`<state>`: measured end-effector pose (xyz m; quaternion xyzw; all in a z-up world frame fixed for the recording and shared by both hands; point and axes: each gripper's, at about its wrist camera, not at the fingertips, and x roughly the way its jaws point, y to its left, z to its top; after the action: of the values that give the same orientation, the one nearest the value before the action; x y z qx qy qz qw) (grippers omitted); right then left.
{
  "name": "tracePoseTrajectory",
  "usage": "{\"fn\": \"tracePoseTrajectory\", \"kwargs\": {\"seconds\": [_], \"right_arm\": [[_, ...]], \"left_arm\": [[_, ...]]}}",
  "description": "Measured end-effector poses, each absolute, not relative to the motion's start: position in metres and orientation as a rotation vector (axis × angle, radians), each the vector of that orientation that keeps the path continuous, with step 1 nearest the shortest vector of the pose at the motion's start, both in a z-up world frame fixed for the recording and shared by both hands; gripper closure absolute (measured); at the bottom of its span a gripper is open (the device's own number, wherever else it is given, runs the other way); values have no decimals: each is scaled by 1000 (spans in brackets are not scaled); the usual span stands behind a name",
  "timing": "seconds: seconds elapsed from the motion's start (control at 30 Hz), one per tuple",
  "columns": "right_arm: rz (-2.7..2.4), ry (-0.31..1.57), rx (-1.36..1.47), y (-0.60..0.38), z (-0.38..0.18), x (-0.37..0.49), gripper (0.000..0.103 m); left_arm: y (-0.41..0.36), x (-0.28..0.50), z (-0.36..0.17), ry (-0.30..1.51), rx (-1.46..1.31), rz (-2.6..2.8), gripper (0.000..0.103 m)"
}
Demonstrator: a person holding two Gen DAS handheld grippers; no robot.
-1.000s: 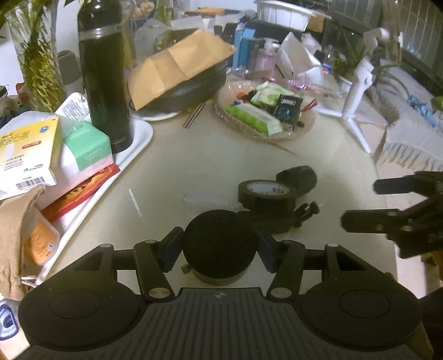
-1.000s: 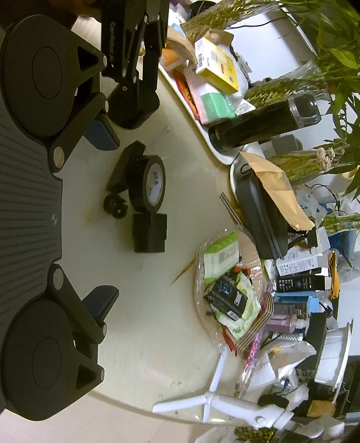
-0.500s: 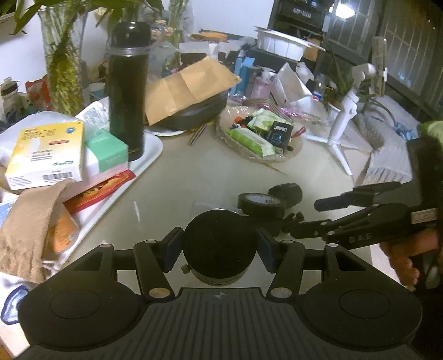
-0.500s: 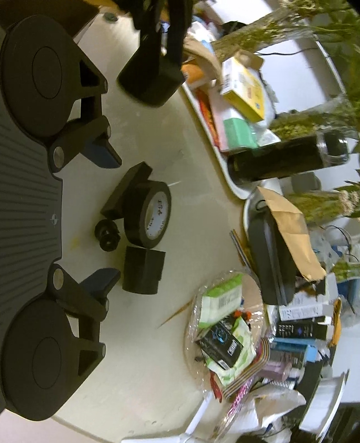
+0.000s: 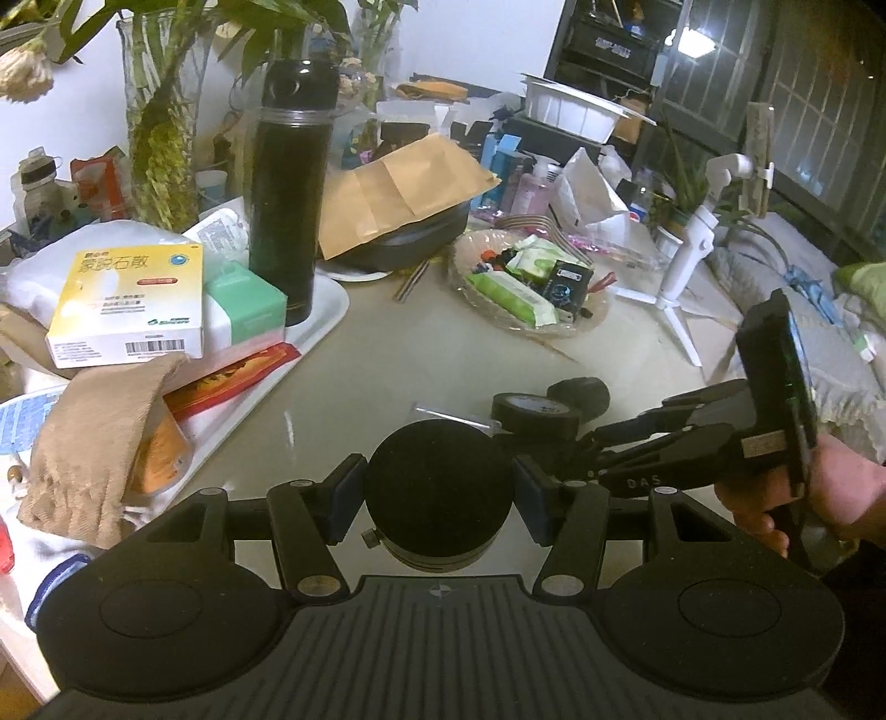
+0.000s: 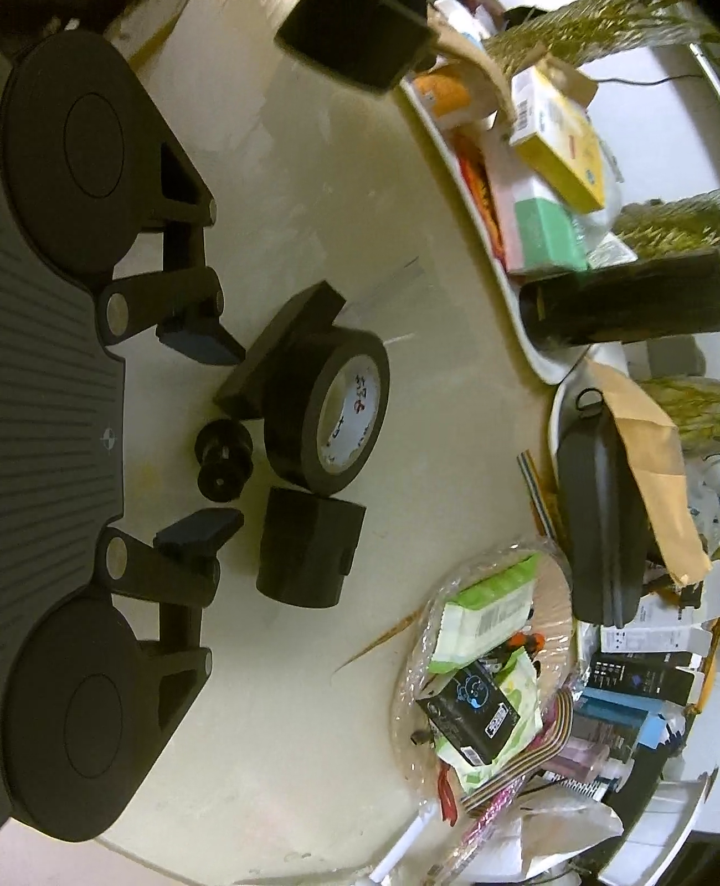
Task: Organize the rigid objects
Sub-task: 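Grasp the small black ring piece with the right tool while the left tool holds the disc, then carry the disc to the box with the left tool while the right tool drops the small piece in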
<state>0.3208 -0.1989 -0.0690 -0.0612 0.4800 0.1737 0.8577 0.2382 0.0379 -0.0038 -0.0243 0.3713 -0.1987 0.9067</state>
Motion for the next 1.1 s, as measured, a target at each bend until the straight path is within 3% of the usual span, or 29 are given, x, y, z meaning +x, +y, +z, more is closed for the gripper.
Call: {"fn": "tracePoseTrajectory", "kwargs": {"seconds": [0.03,0.1,0.17,1.1], "right_arm": [[367,1010,-125,-199,-69,321,51],[372,1014,-132,-198,-69,320,71],[364,1016,-146,-198,-69,319,82],[339,867,24,-221,-18,274,82]], "left_arm": [[38,238,-4,766,-51,-410,47],[38,238,-3,766,-51,-409,47],[37,238,-3,766,-51,-412,47],[10,202,5,713,49,-437,47]]}}
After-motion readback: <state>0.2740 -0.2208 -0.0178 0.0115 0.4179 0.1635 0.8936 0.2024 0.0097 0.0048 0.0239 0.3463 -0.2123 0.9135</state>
